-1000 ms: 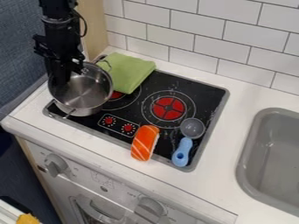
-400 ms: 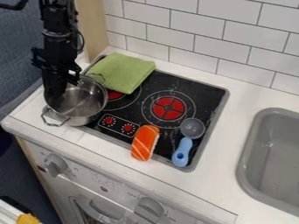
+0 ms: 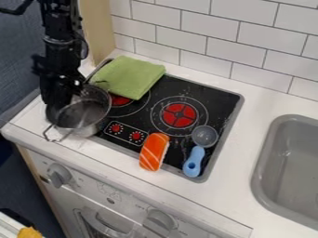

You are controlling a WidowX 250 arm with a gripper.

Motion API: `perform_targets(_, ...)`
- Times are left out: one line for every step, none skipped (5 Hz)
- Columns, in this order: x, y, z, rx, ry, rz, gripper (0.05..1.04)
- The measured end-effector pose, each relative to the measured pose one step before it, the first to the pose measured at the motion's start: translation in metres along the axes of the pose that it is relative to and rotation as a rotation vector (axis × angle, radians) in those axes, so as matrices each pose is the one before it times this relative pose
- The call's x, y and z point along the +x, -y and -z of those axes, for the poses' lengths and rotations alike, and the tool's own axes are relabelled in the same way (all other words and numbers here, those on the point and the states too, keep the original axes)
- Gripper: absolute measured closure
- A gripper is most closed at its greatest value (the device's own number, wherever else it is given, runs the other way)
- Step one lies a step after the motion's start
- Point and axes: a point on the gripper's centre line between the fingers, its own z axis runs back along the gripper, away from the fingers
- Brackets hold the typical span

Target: Move the silver pot to the bottom left burner

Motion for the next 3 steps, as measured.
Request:
perform_targets(-0.00447,-0.00100,-0.01498,-0.0128,0.1336,0.0023,0.229)
perform_targets(0.00109,0.00537,-0.02016,-0.0167,0.1233,0.0380,0.074)
perform_targets(-0.00172,0.00370,-0.00456,-0.0455,0.0566,-0.0080,0.077)
